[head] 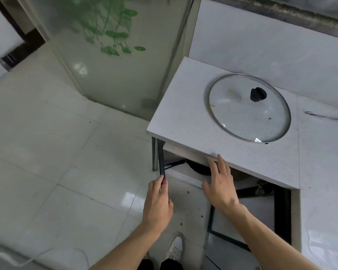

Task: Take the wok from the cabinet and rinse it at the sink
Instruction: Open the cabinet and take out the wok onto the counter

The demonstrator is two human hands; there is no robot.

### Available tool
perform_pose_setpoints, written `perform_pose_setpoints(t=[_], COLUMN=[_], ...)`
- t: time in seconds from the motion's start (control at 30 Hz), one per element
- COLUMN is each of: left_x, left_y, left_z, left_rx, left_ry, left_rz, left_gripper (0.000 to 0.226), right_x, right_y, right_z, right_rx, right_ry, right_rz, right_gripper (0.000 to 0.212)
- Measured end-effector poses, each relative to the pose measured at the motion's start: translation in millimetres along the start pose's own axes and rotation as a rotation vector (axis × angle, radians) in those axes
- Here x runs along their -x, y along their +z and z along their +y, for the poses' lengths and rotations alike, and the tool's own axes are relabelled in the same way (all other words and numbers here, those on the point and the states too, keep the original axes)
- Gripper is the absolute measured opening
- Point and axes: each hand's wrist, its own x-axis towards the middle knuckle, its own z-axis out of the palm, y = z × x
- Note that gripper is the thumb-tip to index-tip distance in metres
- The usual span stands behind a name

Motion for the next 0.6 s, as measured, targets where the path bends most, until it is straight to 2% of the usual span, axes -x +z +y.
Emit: perform_pose_setpoints(t=[0.13, 0.23, 0.33, 0.4, 0.6], left_x=[8.1, 0.4, -9.4, -8.3, -5.4], left_y=[-23.9, -50.0, -65.8, -65.8, -47.0], left_z=[-31.7, -62.8, -85.5, -82.0, -65.5], left_rx=[-0.175, -0.263, -0.330, -0.409, -0.546], left_ry=[0.008, -0.009, 0.074, 0.105, 0.076], left_rz=[-0.120, -0.094, -0.162, -0.215, -0.222], left_gripper=[0.076, 0.077, 0.081, 0.079, 0.080], right_x=[-2.2, -3.3, -3.3, -1.3, 9.6], right_y=[12.3, 18.1, 22.5, 24.7, 25.1], right_z=[-19.6, -31.2, -39.6, -43.8, -44.0], right_rx=[0.024, 0.017, 0.023, 0.021, 0.045], right_ry=[-0.043, -0.043, -0.042, -0.041, -0.032], right_rz=[-0.015, -0.029, -0.031, -0.035, -0.038], right_gripper=[0.071, 0.070, 0.070, 0.070, 0.067])
